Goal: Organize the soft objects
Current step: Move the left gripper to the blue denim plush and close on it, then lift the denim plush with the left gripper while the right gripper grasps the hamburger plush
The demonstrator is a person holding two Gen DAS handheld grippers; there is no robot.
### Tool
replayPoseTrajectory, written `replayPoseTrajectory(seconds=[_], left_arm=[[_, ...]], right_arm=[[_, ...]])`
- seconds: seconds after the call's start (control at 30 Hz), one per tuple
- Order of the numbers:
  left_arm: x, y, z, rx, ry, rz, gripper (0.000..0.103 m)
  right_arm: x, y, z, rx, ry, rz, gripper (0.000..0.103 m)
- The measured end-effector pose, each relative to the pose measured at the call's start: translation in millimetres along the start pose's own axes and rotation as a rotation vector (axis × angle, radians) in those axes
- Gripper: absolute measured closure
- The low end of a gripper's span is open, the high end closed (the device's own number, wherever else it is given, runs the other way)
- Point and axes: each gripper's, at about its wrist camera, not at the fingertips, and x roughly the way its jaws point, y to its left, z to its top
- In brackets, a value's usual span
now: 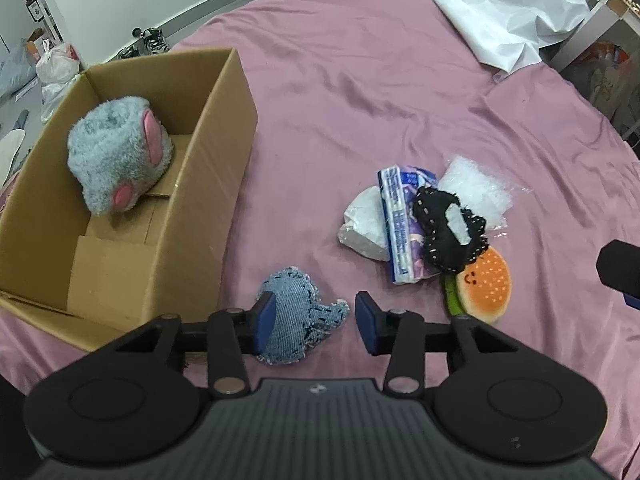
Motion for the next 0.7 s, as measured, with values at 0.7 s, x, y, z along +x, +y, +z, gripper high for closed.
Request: replayPoseTrajectory(seconds=[0.7], left_arm=[[26.2, 8.2, -5.4, -0.037, 0.024, 0.028, 0.080]], right_arm=[[64.4, 15.9, -5.6, -0.067, 0.165, 0.006, 0.024]])
